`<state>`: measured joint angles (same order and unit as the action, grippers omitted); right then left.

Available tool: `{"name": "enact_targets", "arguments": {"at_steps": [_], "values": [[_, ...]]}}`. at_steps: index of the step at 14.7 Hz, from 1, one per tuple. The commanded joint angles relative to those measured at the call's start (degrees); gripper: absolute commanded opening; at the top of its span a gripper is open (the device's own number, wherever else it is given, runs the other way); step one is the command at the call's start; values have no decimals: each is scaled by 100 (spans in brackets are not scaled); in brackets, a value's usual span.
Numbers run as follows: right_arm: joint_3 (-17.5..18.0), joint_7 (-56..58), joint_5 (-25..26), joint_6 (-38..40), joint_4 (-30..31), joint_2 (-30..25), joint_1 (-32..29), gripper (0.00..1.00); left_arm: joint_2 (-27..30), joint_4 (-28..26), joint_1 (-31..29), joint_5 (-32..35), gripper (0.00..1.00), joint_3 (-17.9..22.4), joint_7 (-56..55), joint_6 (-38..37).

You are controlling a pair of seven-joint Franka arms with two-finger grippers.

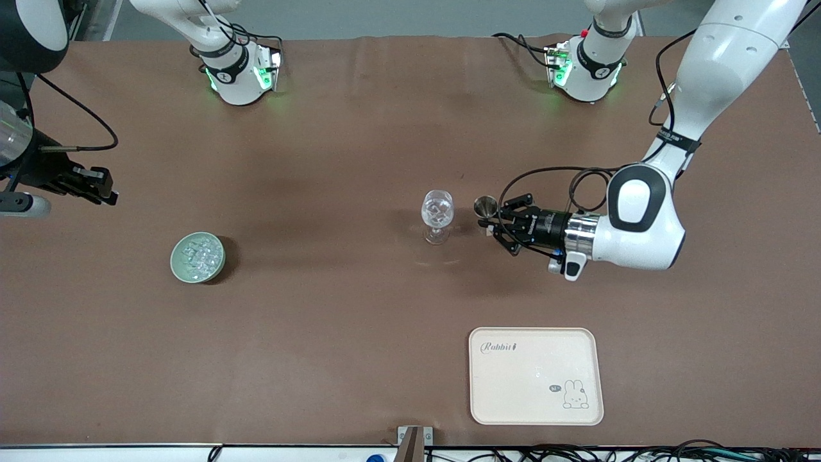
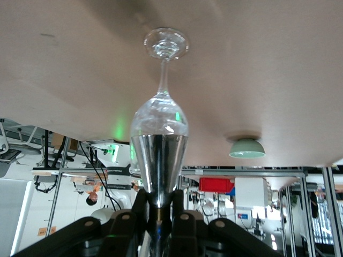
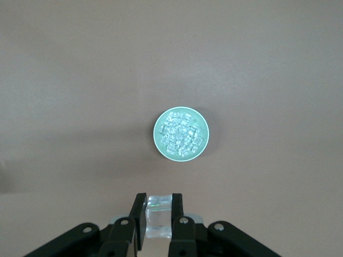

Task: Pour wine and add ice with both arms
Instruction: 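Carry the silver jigger with the left gripper over the wine glass, then tilt the jigger with the left gripper to pour into the glass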

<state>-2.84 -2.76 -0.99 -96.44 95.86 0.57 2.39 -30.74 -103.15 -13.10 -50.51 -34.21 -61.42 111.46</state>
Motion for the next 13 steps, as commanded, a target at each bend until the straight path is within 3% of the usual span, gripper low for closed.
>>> {"name": "enact_targets", "arguments": {"at_steps": [1,13], "values": [[29,-49,20,-85,135,-110,-11,7,612,-382,219,-20,1,11,-492,226],[29,-49,20,-138,135,-101,-2,7,780,-320,835,1394,1,2,-2277,675]]}}
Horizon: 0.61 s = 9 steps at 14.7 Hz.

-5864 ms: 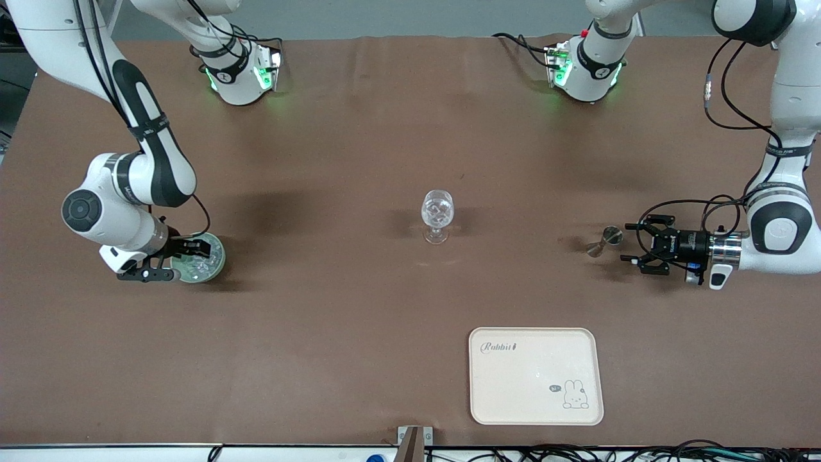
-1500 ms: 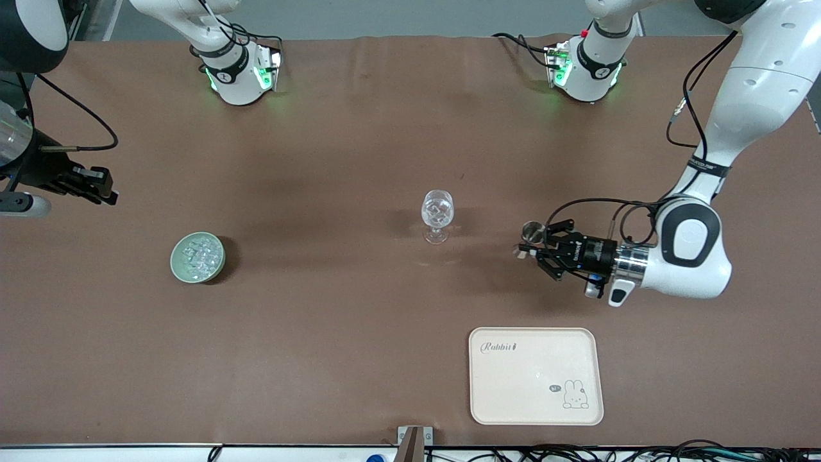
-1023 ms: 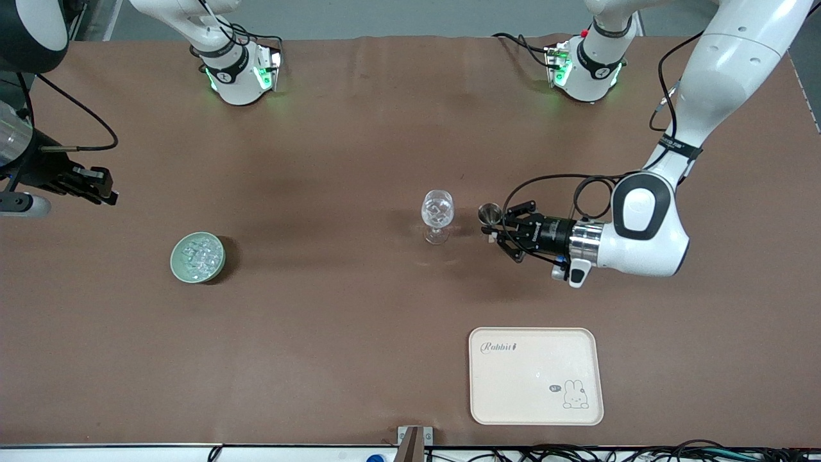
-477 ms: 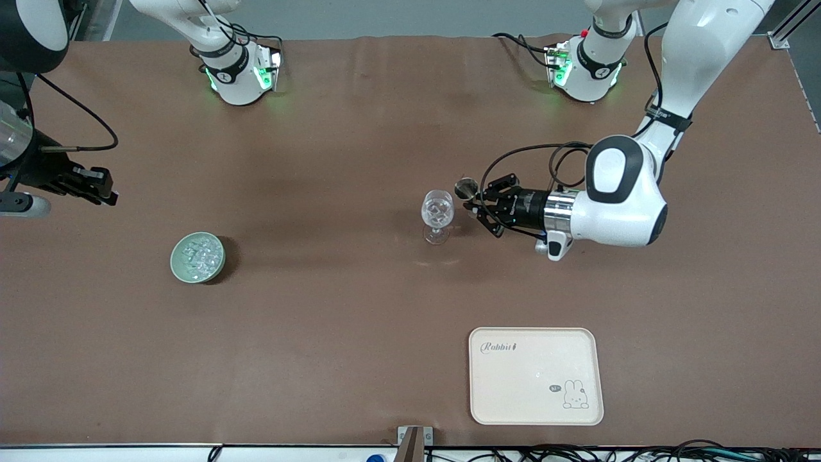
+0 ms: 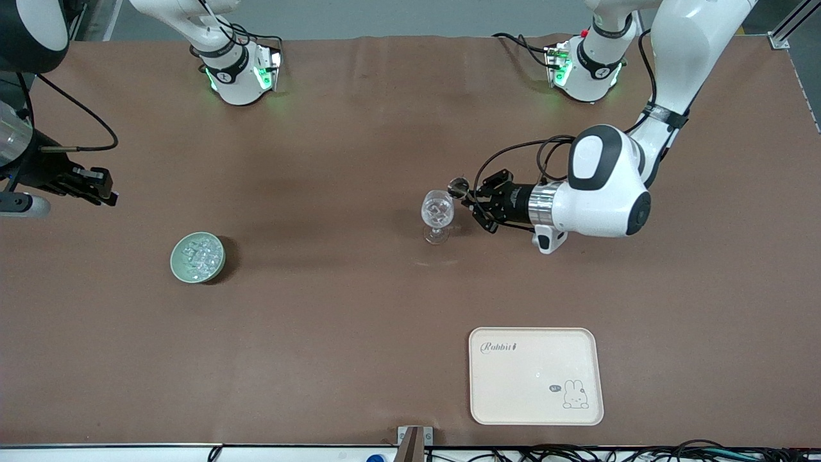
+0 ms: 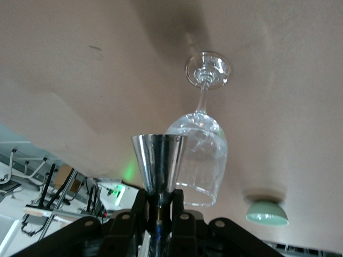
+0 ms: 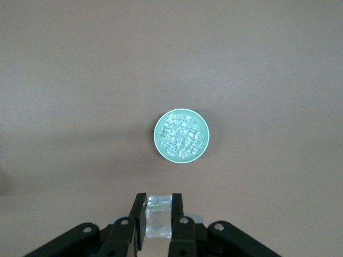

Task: Pour wine and add ice with both arms
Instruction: 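Tilt the jigger with the left gripper to pour into the glass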

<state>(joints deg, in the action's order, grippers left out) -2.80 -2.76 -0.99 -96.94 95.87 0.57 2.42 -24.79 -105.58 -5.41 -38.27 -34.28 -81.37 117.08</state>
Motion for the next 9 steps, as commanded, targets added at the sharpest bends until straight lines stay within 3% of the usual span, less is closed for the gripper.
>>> {"name": "enact_targets", "arguments": {"at_steps": [1,9], "values": [[25,-49,20,-89,134,-93,-5,7,185,-68,110,214,1,9,-431,166],[25,-49,20,-141,142,-84,4,8,124,177,426,1251,1,9,-1608,289]]}}
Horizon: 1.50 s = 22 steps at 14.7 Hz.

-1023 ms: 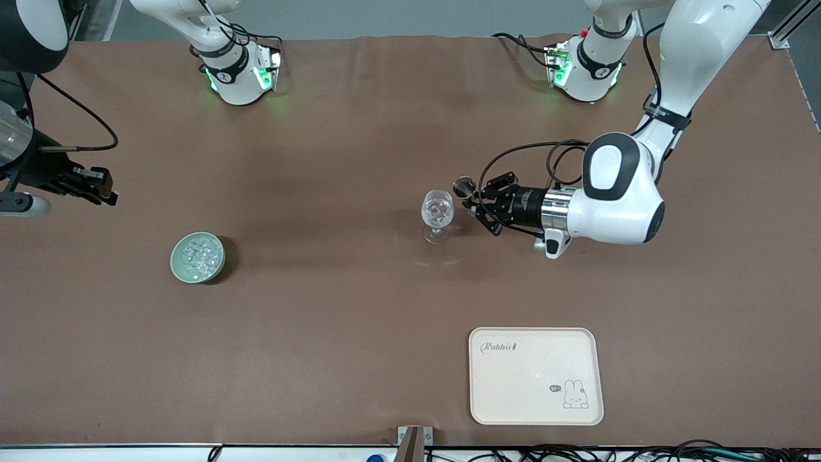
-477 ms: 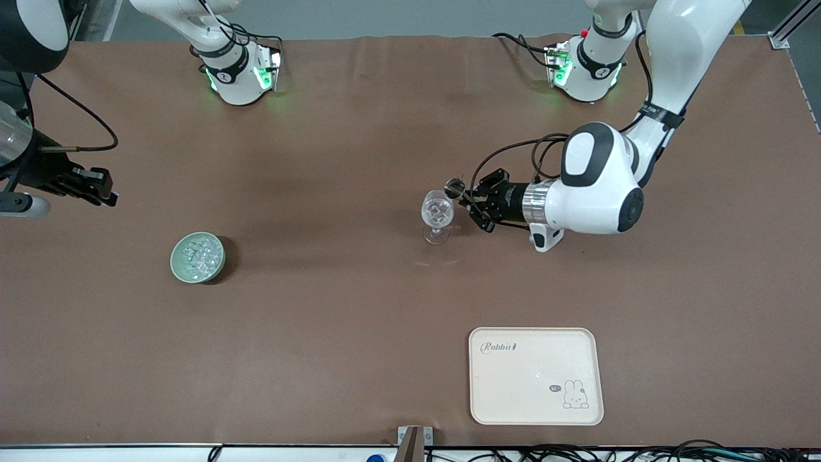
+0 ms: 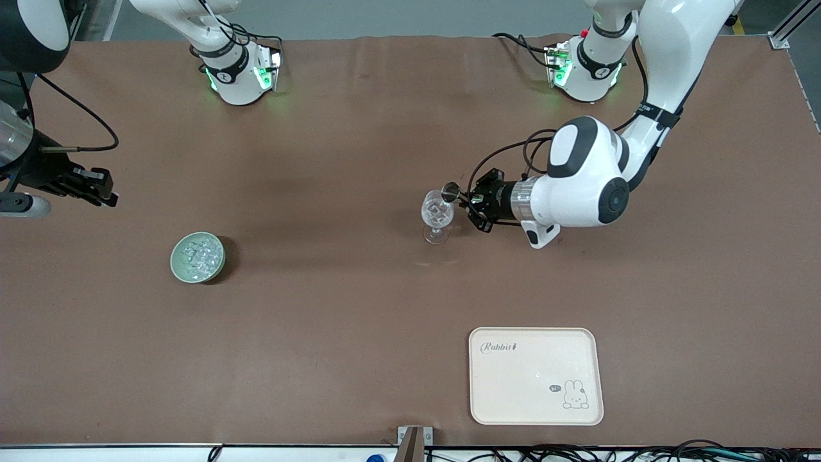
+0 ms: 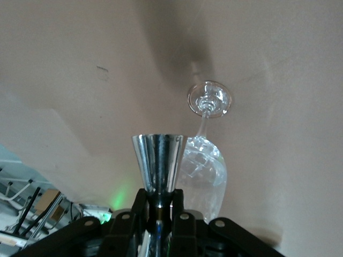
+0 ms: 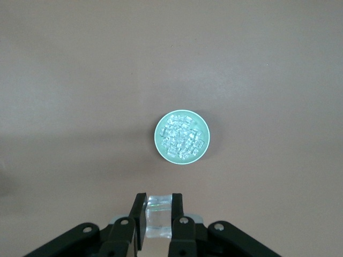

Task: Pour wine and add ice with both arms
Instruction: 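Tilt the jigger with the left gripper to pour into the glass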

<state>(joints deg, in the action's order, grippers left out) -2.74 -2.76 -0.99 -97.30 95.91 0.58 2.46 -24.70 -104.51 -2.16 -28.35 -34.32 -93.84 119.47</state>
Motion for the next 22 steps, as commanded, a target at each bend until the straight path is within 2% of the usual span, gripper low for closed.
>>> {"name": "enact_targets", "arguments": {"at_steps": [1,5,22], "values": [[20,-49,20,-105,138,-84,0,7,123,89,206,364,1,13,-528,59],[20,-49,20,-105,138,-84,0,7,62,326,295,725,1,22,-961,59],[20,-58,11,-105,138,-76,-18,8,9,212,269,1094,1,31,-1031,-2]]}}
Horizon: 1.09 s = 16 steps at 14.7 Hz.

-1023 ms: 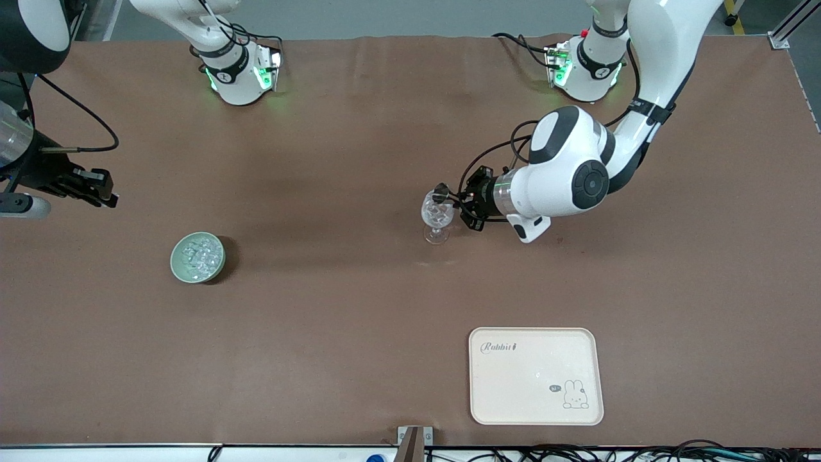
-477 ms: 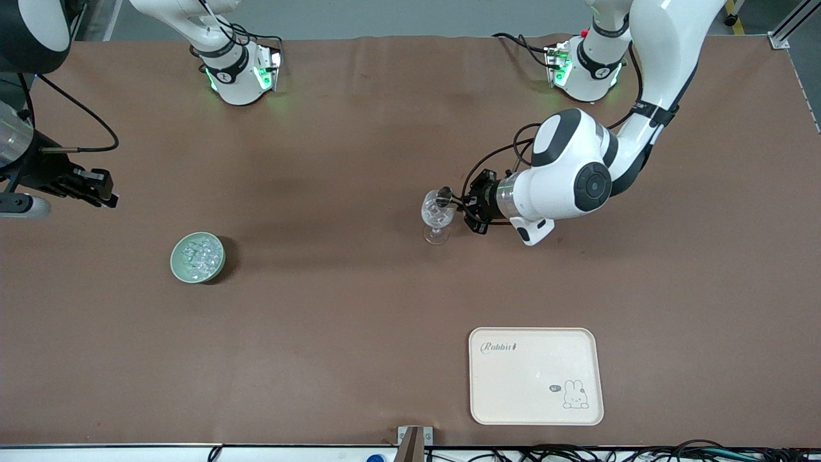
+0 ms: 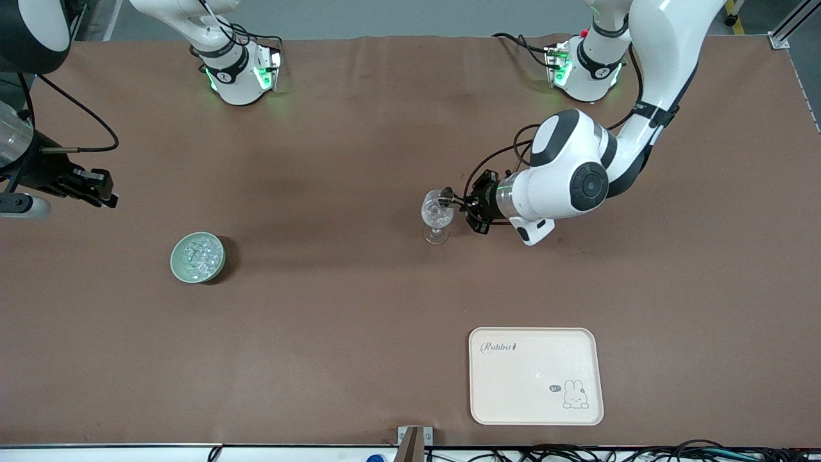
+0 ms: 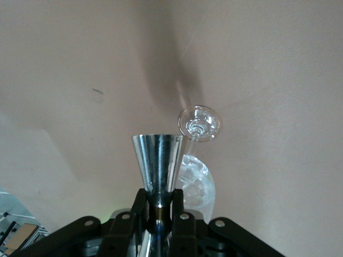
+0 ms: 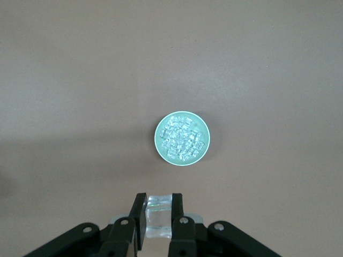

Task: Pour wine and add ice with both arms
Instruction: 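Tilt the jigger with the left gripper to pour into the glass, then carry the jigger toward the tray while the right gripper moves ice over the glass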

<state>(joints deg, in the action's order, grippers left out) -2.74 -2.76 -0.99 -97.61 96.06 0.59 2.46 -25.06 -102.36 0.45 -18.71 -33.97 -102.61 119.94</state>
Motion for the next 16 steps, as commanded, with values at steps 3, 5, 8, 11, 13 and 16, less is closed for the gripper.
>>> {"name": "enact_targets", "arguments": {"at_steps": [3,5,8,11,13,16], "values": [[19,-58,11,-83,124,-77,-18,8,45,15,-71,123,1,-30,-76,-94],[19,-58,11,-83,124,-77,-18,7,36,50,-124,9,1,-39,135,-147],[19,-58,11,-83,124,-68,-18,7,97,59,-334,-771,1,-39,933,-330],[19,-58,11,-83,124,-68,-18,8,97,76,-852,-1677,1,-92,1944,-586],[19,-58,11,-83,124,-68,-18,7,1,216,-1151,-2160,1,-74,2515,-586],[19,-67,2,-100,115,-42,0,8,-612,786,-1617,-2715,1,-74,3036,-586]]}}
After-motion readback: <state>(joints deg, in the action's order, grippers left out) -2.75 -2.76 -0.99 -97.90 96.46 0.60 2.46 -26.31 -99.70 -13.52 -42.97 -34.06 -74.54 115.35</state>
